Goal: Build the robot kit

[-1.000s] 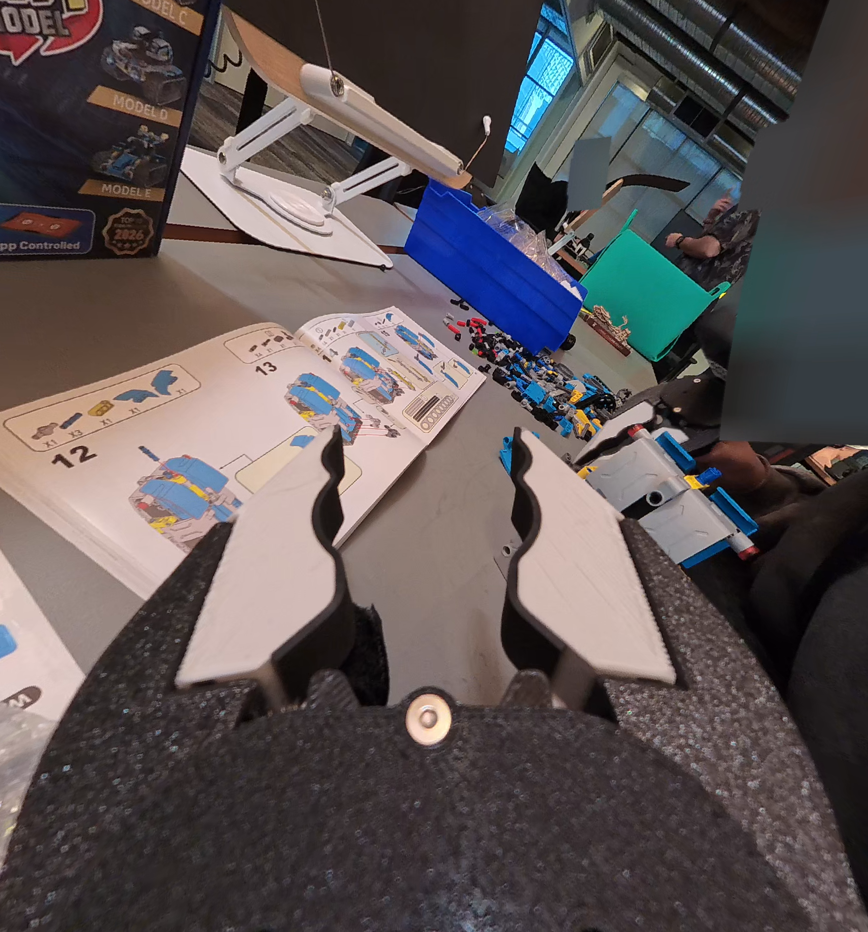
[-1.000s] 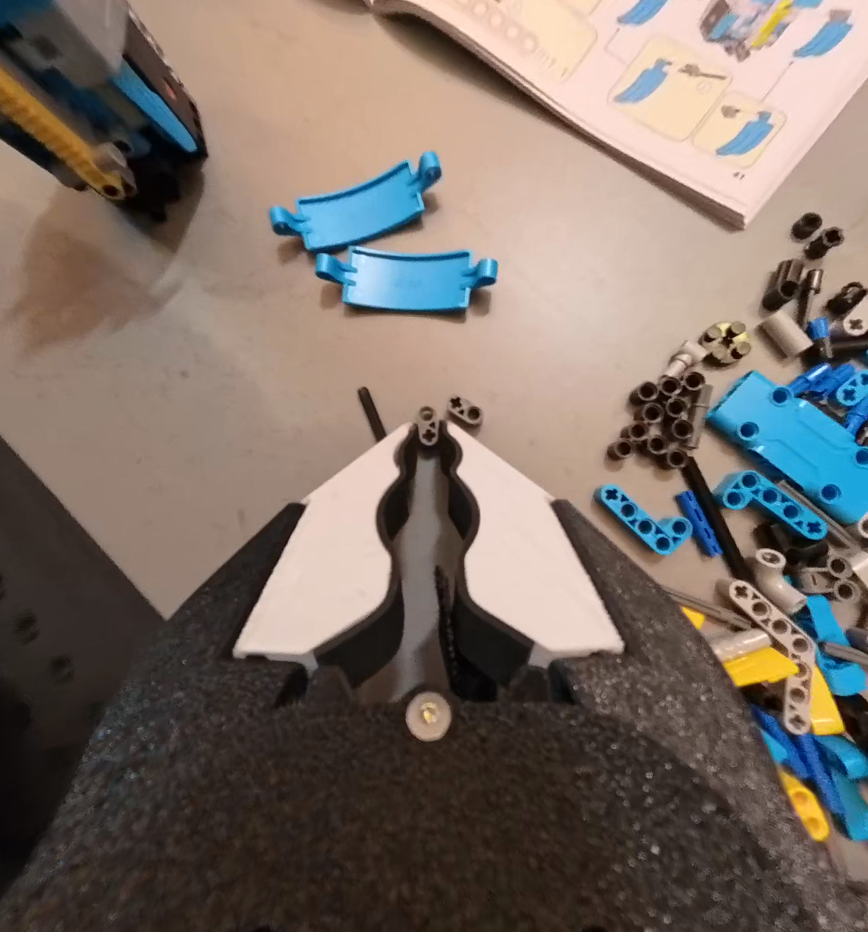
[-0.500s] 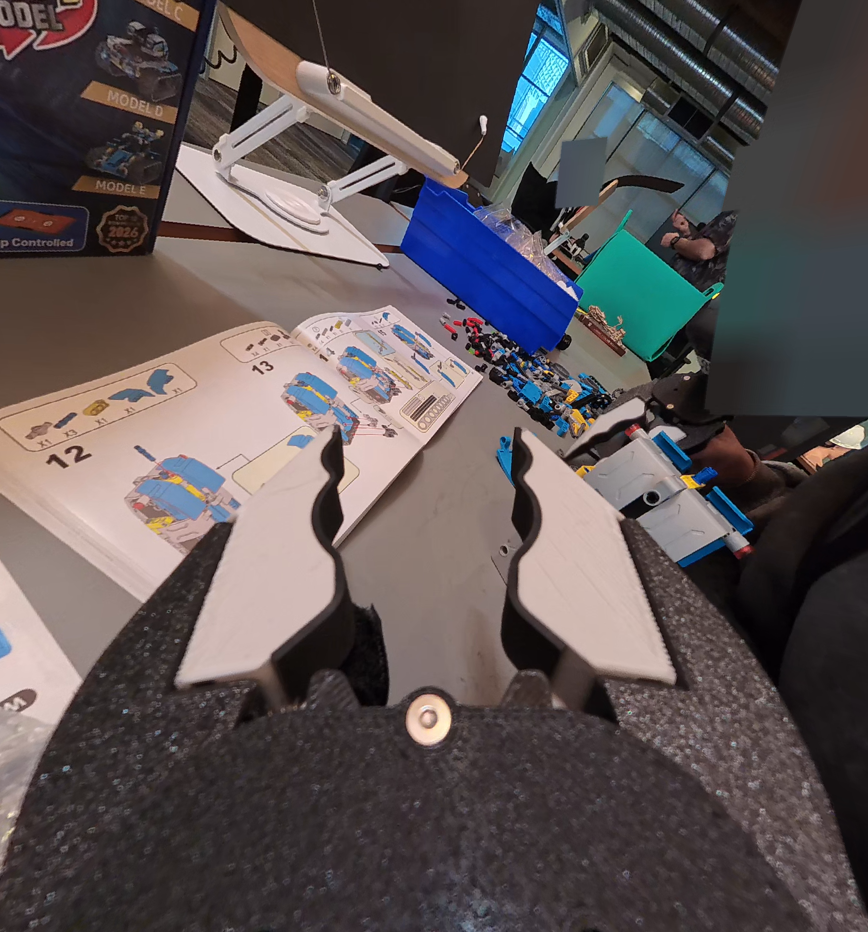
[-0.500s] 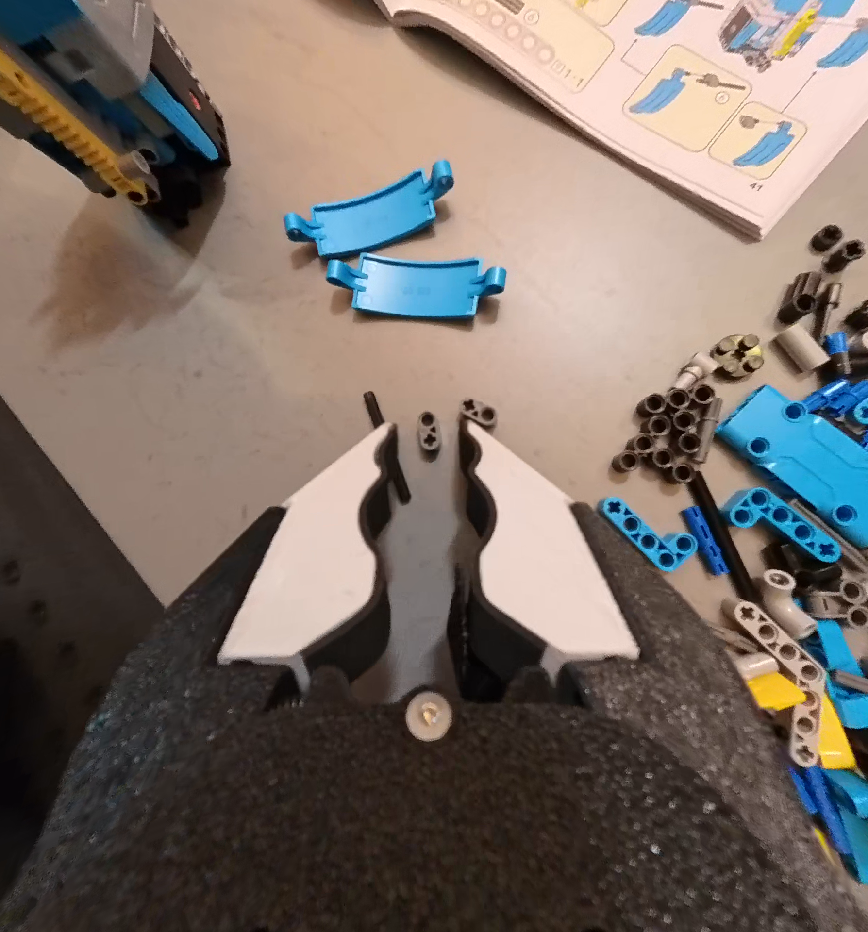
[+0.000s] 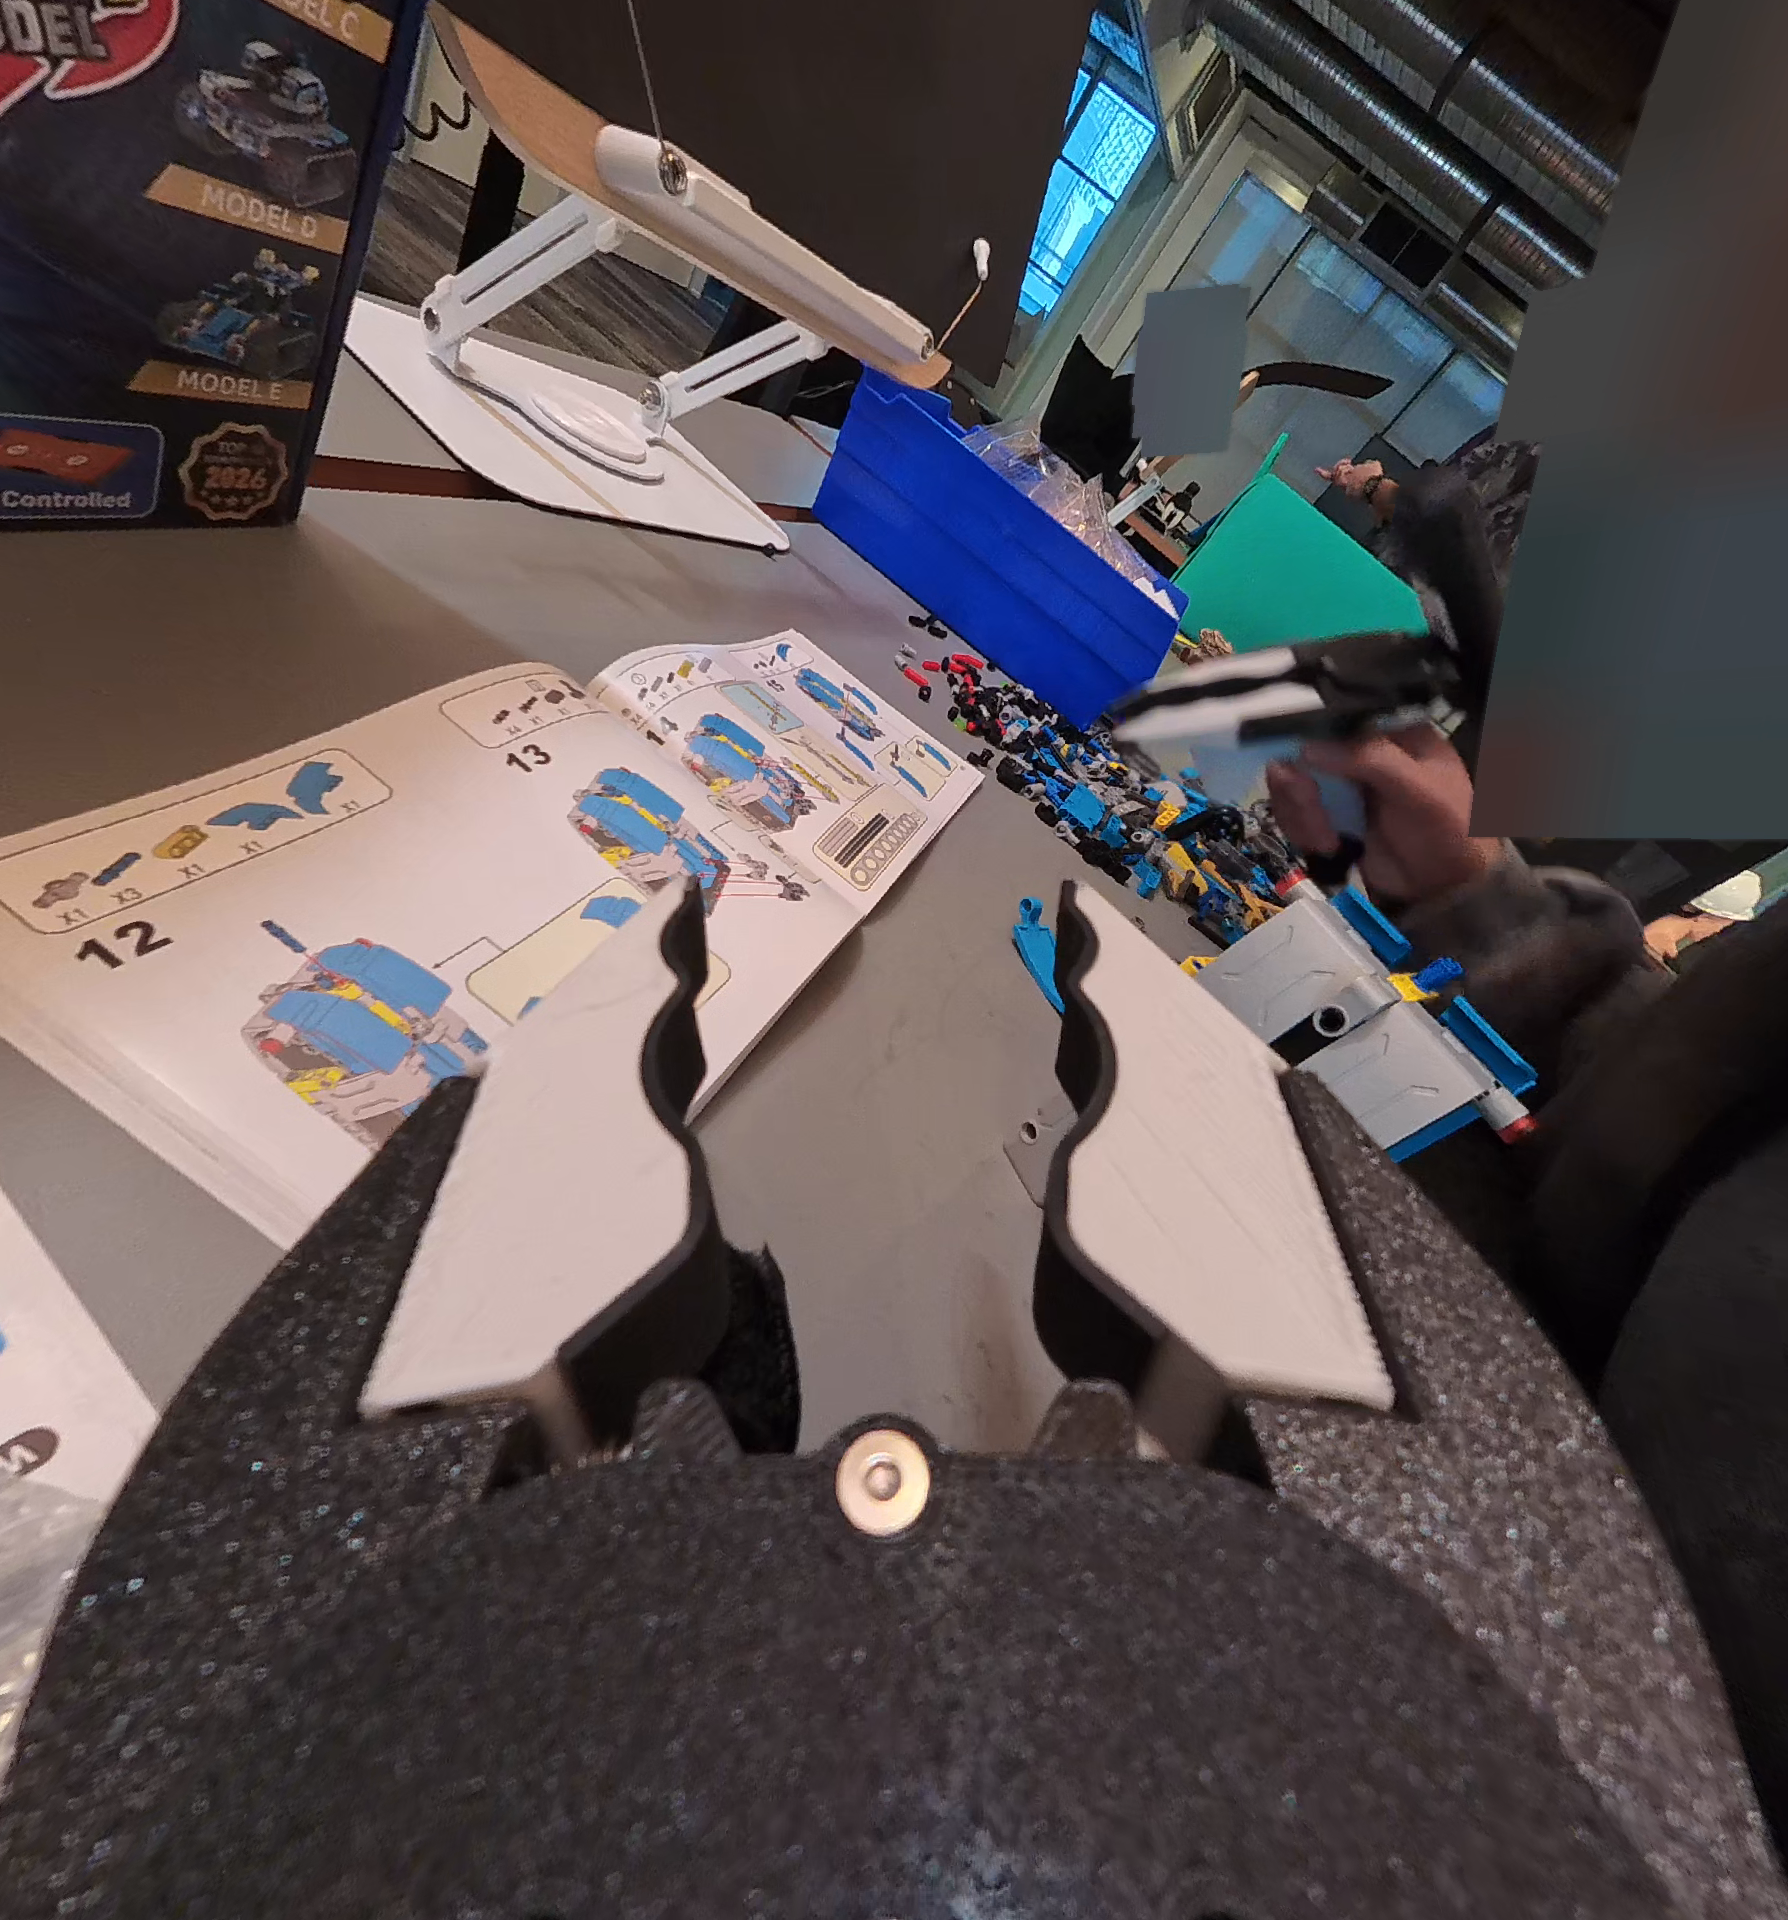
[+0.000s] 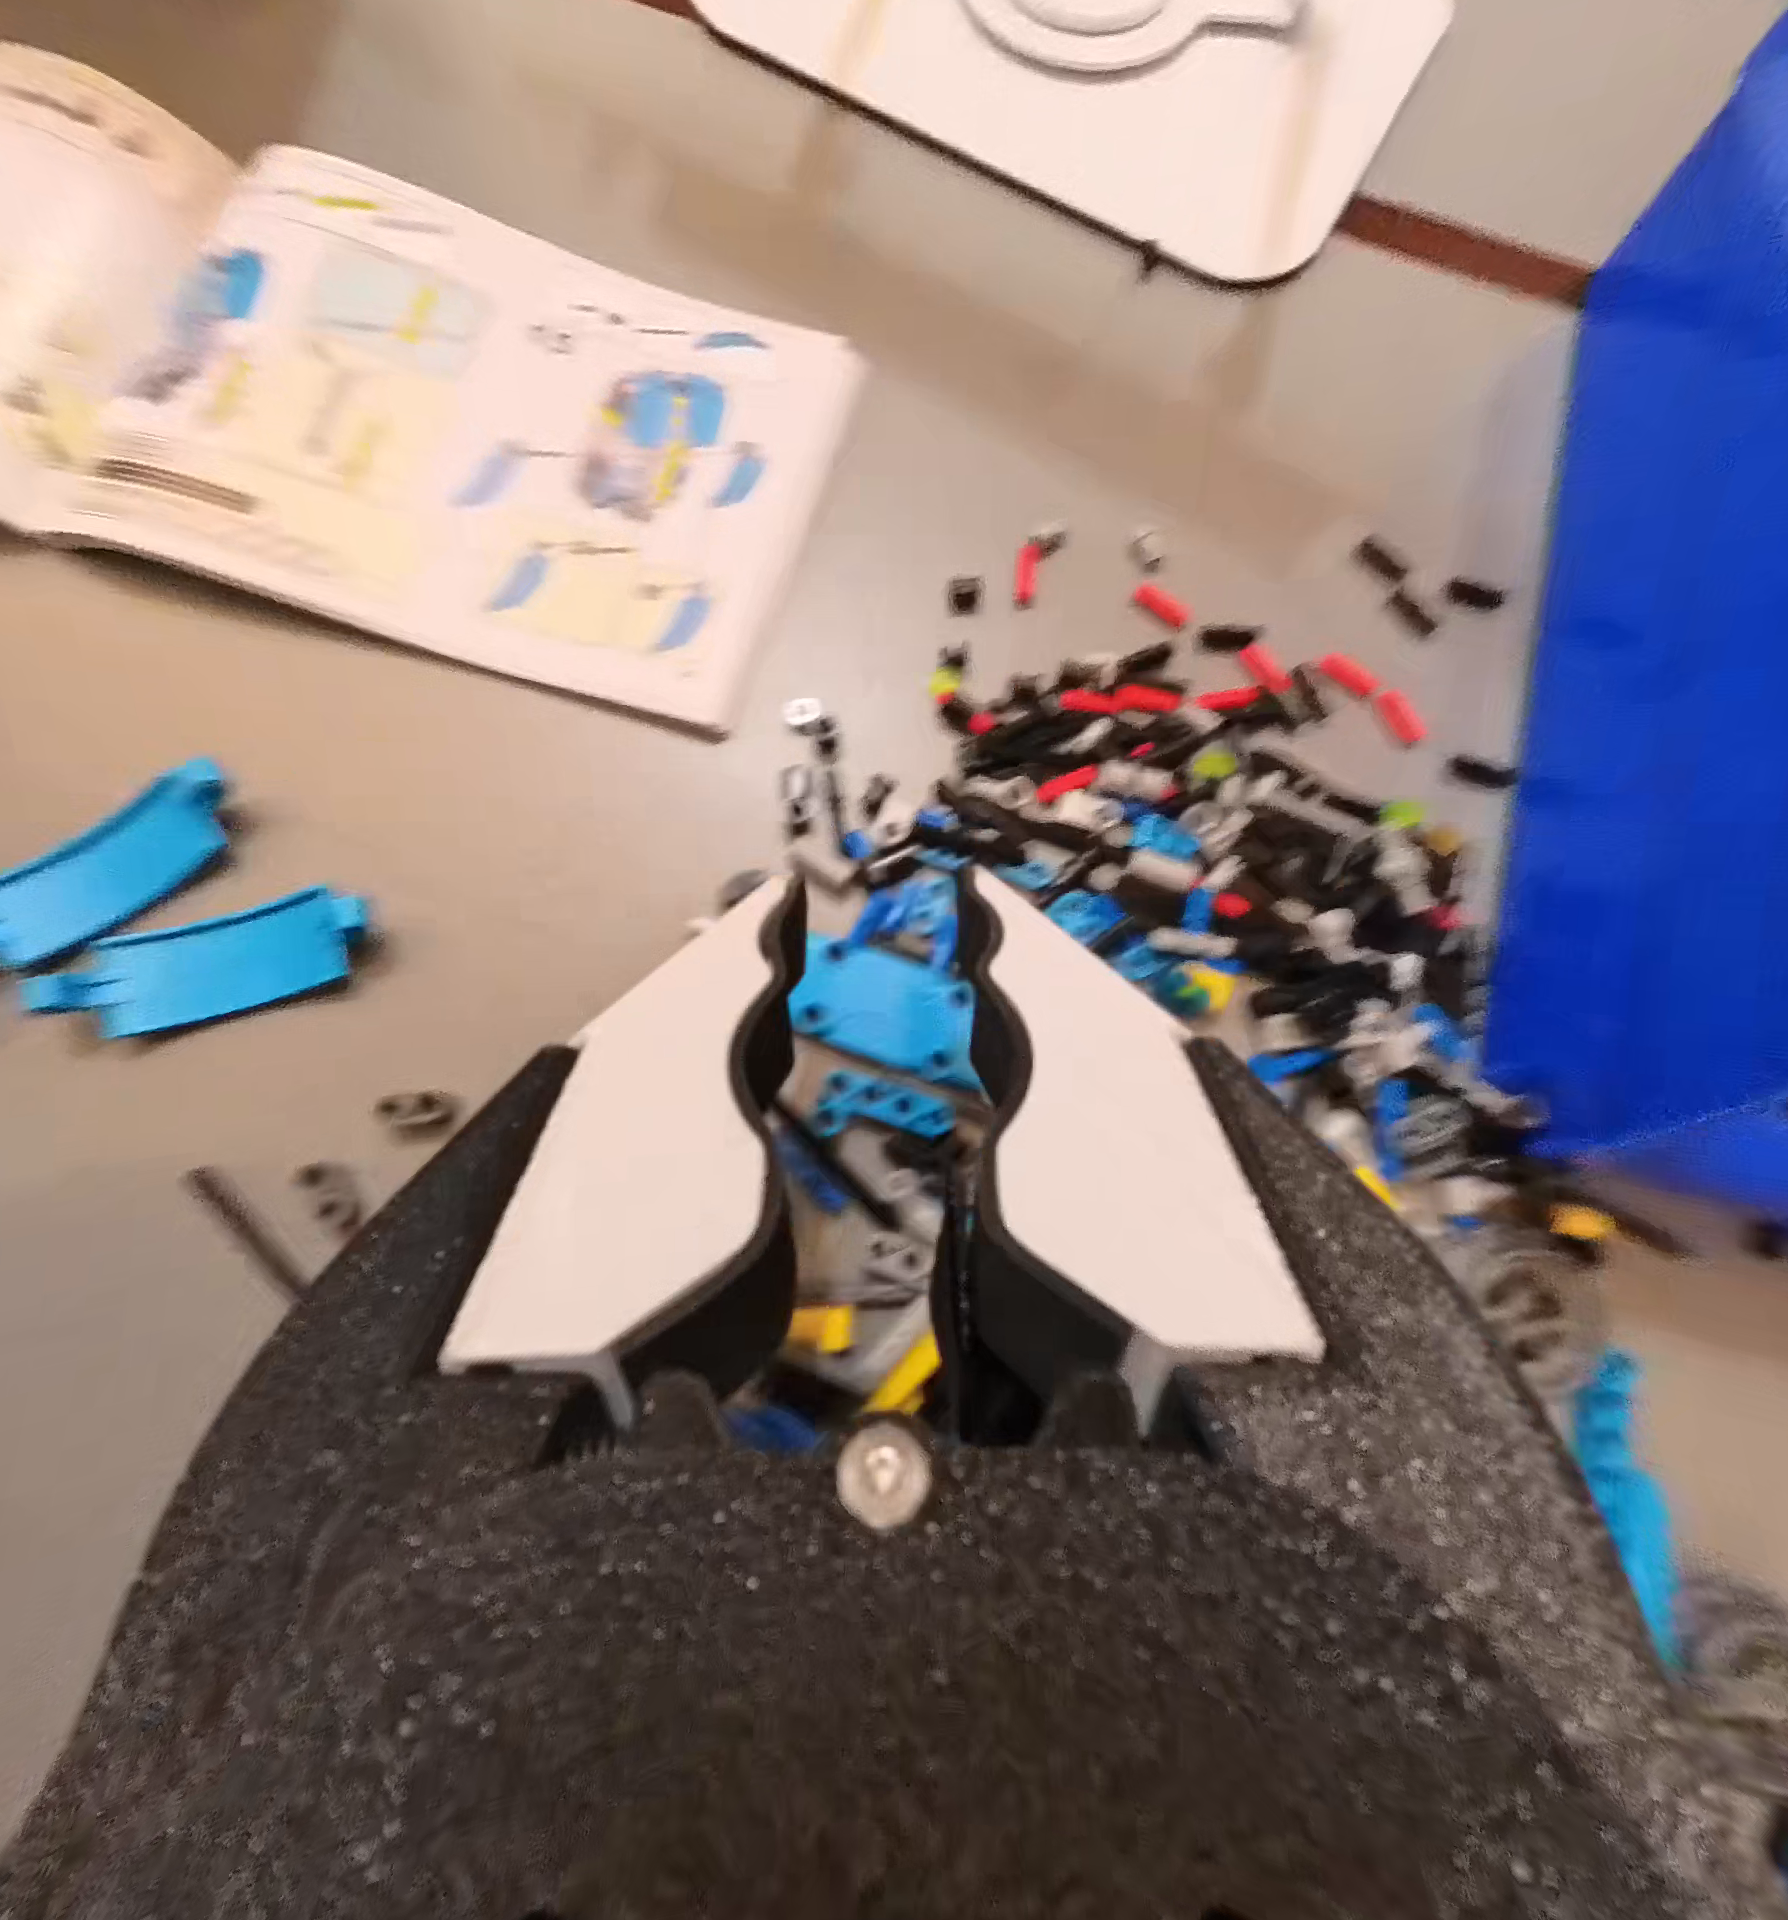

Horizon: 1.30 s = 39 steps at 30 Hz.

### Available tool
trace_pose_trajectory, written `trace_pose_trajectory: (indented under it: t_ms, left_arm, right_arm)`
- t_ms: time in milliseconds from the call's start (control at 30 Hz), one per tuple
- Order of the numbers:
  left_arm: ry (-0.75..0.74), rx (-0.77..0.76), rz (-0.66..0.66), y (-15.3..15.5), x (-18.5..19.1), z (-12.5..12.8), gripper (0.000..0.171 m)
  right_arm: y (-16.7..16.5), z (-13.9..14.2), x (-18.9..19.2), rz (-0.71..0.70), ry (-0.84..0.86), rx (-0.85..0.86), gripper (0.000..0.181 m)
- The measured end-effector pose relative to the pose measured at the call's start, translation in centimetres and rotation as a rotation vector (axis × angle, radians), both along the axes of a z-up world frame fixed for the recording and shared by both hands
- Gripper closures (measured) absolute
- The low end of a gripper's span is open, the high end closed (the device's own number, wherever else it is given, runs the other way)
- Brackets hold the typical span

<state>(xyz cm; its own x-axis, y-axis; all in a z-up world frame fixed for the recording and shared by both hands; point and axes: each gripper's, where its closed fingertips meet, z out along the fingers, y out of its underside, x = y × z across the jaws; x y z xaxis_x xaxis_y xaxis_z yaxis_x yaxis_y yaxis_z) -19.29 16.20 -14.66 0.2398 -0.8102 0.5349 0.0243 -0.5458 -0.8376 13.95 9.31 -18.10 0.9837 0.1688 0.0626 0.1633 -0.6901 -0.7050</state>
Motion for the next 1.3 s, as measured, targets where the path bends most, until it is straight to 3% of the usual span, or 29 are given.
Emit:
trace_pose_trajectory:
  t_ms: [200,400,867,1300]
  left_arm:
    - [-0.008,-0.003,-0.015,-0.2,0.0,0.1,0.104]
    - [0.004,-0.009,-0.047,-0.9,0.4,-0.1,0.103]
    - [0.007,-0.02,-0.071,-1.5,0.6,-0.2,0.101]
    - [0.008,-0.023,-0.075,-1.6,0.6,-0.3,0.101]
  right_arm:
    - [3.8,0.2,4.5,0.032,-0.188,-0.081,0.158]
    - [6.4,-2.7,5.9,0.059,-0.092,-0.187,0.159]
    - [5.6,-4.8,6.5,0.046,-0.018,-0.22,0.158]
    - [5.6,-4.0,5.3,0.113,-0.006,-0.172,0.168]
